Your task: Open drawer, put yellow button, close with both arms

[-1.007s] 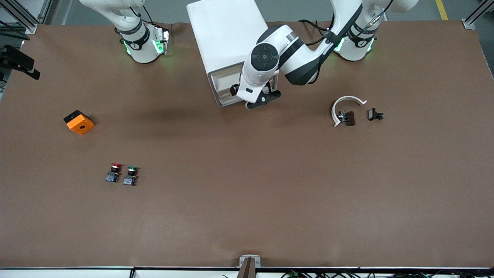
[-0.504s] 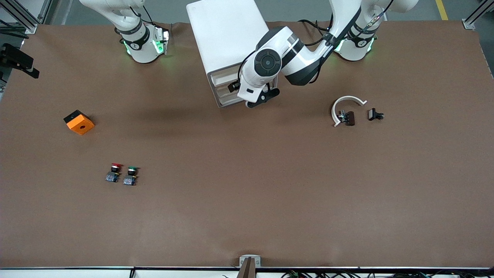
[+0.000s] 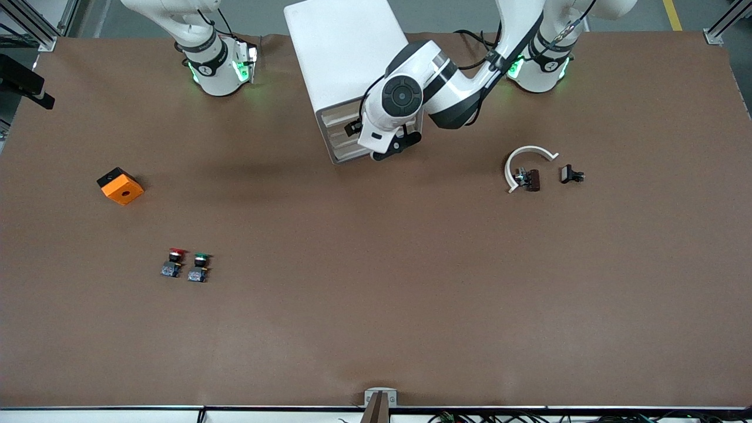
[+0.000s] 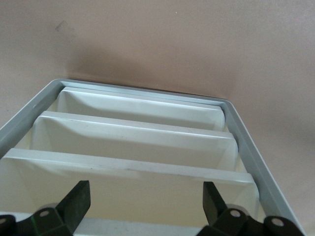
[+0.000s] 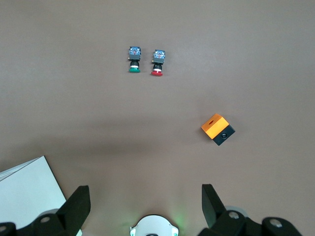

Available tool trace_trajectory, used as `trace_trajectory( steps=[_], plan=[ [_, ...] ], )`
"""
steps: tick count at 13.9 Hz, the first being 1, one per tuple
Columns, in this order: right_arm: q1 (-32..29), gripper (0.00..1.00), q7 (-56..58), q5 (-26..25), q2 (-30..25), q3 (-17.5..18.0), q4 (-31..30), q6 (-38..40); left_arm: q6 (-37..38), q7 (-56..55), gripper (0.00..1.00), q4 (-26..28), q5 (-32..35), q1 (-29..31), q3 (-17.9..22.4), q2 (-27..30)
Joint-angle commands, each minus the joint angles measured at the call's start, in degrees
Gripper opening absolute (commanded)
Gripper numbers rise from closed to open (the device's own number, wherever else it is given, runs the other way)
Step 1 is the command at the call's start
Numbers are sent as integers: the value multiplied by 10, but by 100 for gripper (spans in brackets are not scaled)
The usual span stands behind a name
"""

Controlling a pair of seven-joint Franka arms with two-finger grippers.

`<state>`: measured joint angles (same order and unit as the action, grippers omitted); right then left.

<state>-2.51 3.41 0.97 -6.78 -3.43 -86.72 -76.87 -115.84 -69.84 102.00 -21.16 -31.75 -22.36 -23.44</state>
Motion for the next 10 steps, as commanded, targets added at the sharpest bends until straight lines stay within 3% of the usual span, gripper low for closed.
trace_trajectory(
  steps=[1,10],
  plan=[
    [0,100,-12,3,-3,3,14,9,4,-11,100,-4,-19,-7,-11,-3],
    [0,100,-6,4,-6,4,10,15,23,-25,100,-18,-18,0,-13,-9]
  ],
)
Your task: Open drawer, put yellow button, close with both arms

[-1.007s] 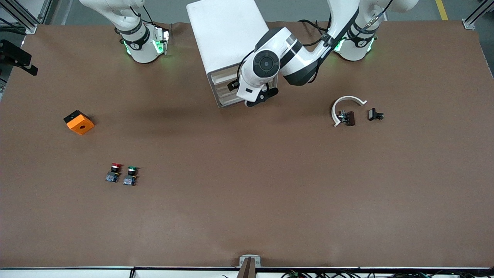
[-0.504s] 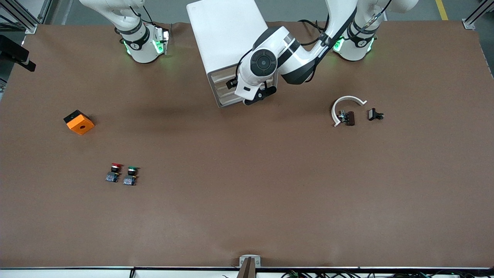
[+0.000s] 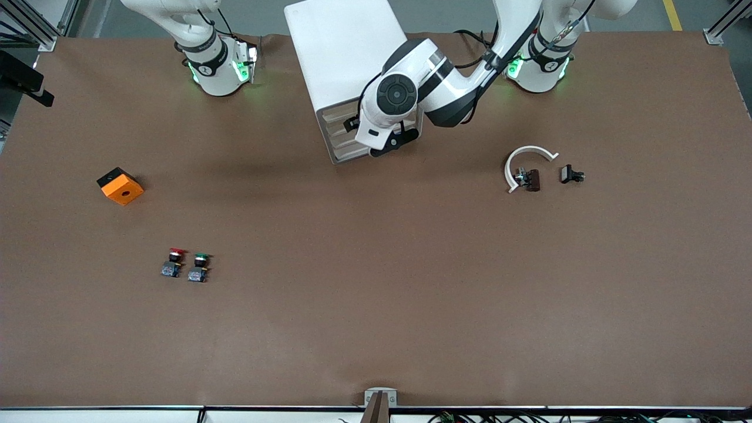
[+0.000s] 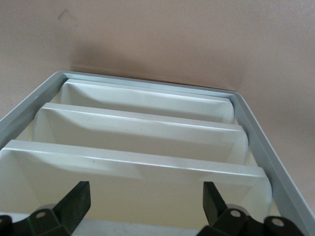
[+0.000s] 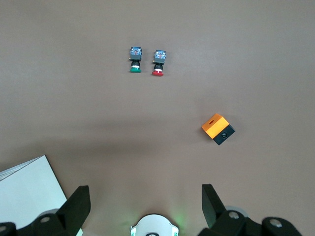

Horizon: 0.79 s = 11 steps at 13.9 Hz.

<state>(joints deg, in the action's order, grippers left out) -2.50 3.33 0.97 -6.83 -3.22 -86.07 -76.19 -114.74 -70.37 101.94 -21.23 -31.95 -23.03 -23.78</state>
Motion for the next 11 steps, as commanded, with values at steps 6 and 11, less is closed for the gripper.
trace_trajectory(
  steps=[6,11],
  plan=[
    [-1,100,-5,5,-5,1,5,8,47,-17,100,-88,61,102,7,-16],
    [-1,100,-6,6,-5,0,5,8,113,0,100,-123,176,211,8,7]
  ],
)
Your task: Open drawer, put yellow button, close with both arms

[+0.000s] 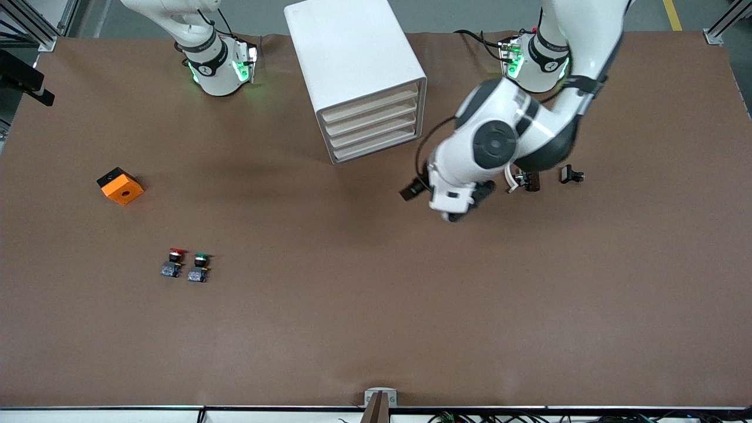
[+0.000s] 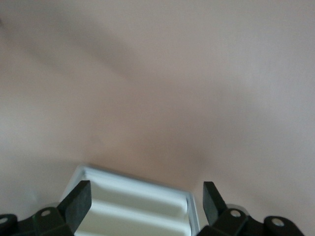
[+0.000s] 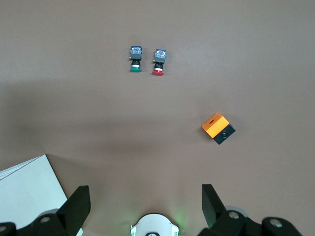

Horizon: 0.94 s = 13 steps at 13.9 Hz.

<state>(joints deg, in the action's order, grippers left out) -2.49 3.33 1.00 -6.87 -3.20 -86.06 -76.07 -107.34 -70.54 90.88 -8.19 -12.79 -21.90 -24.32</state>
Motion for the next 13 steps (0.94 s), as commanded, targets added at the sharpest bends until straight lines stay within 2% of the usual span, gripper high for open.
trace_trajectory(
  steps=[1,3,6,7,8,10,13],
  plan=[
    [-1,100,-9,7,-4,-1,5,7,65,7,100,-12,71,33,-3,19],
    [-1,100,-14,7,-4,-1,5,7,99,26,100,-13,84,72,-4,33],
    [-1,100,-14,9,-4,-1,5,7,142,135,100,-11,85,136,-8,72],
    [-1,100,-16,9,-4,-1,5,7,160,171,100,-8,84,138,1,92],
    [-1,100,-20,10,-5,0,5,6,180,208,100,-6,84,136,22,109],
    [-1,100,-31,12,-5,0,5,6,226,341,100,17,75,98,105,164],
    [-3,100,-32,25,-5,-2,5,4,229,466,100,91,64,95,167,258]
  ],
)
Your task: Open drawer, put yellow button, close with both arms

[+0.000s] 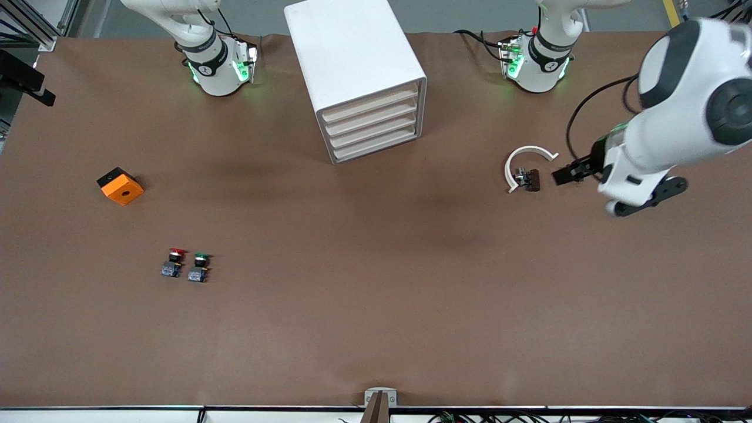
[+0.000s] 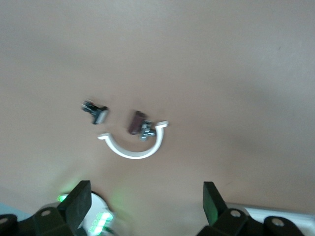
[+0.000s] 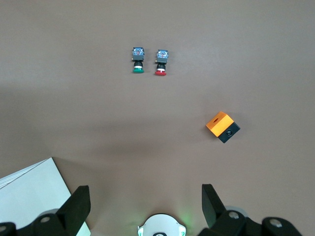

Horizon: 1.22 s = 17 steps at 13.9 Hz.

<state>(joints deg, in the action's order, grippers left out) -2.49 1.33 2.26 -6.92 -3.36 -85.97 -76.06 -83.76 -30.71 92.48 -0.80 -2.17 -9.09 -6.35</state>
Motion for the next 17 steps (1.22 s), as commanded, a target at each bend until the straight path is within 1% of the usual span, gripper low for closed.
trace_trajectory(
  steps=[1,3,4,5,6,7,9,10,12,14,16,17],
  plan=[
    [-4,100,-12,13,-5,-1,5,4,-10,120,100,103,-10,-12,62,110],
    [-5,100,-11,13,-5,-2,5,3,-37,210,100,161,-10,-8,106,173],
    [-5,100,-10,11,-5,-2,5,1,-66,236,100,193,-9,-5,118,201],
    [-5,100,-10,6,-5,-2,5,0,-99,254,100,220,-7,8,120,221],
    [-4,100,-10,4,-5,-2,5,-1,-121,270,100,226,-6,23,116,224],
    [-4,100,-10,4,-5,-2,5,-3,-128,278,100,220,-3,25,115,222],
    [-4,100,-11,3,-5,-2,5,-6,-135,278,100,191,-3,24,115,214],
    [-4,100,-11,3,-5,-2,5,-8,-136,278,100,168,-2,21,115,198],
    [-4,100,-11,3,-6,-2,4,-8,-133,275,100,103,-2,18,113,148],
    [-4,100,-11,3,-6,-2,4,-8,-119,269,100,38,-3,18,101,102],
    [-4,100,-11,3,-6,-2,3,-8,-96,268,100,-15,-3,17,101,72],
    [-4,100,-11,3,-6,-2,3,-7,-85,268,100,-33,-3,16,101,66]
  ],
)
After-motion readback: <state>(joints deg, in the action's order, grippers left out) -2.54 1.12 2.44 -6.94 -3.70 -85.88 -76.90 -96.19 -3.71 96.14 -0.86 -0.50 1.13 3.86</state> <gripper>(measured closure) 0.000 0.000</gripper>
